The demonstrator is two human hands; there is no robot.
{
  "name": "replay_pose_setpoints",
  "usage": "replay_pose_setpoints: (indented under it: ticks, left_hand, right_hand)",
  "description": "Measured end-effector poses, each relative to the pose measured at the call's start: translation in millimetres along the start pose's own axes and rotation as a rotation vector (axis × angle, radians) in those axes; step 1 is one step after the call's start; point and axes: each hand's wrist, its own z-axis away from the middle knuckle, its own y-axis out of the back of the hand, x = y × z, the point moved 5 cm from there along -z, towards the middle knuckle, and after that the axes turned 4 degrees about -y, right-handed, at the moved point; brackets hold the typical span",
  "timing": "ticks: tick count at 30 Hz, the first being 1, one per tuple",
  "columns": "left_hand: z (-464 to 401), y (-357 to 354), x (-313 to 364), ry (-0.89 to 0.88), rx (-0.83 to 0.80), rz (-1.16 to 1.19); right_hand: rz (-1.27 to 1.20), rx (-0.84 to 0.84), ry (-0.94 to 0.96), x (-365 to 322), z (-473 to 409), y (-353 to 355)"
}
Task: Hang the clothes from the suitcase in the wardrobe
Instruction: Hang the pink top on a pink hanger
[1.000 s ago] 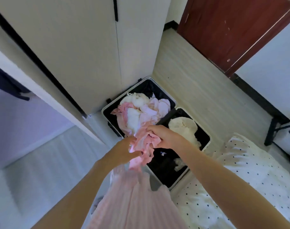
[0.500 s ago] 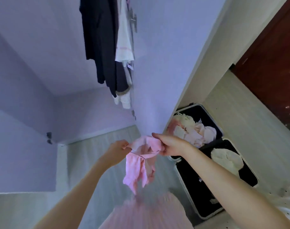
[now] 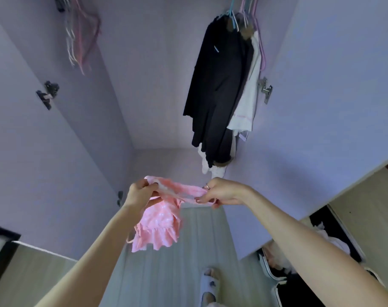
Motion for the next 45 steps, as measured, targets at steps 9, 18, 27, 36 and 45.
replay_pose_setpoints:
  ticks: [9, 18, 27, 36, 45]
  left_hand:
    - [-65, 19, 22, 0.099, -0.079, -0.350]
    - [-112, 2, 63, 0.105, -0.220, -0.594]
    - [-154, 2, 86, 0.017, -0.112, -0.469]
    - [-190, 11, 115, -0.251, 0.045, -0.594]
    - [-196, -30, 84, -0.156, -0.379, -0.659]
  right_hand:
    - [-0.200, 0.242, 0.240, -115, -59, 80]
    - [0.569, 0.129, 0.539, -215, -79, 85]
    - [0.741, 0.760, 0.807, -226, -77, 135]
    - [-0.570, 0.350, 0.344, -239, -79, 148]
    - [-1.158, 0.084, 0.391, -279, -64, 146]
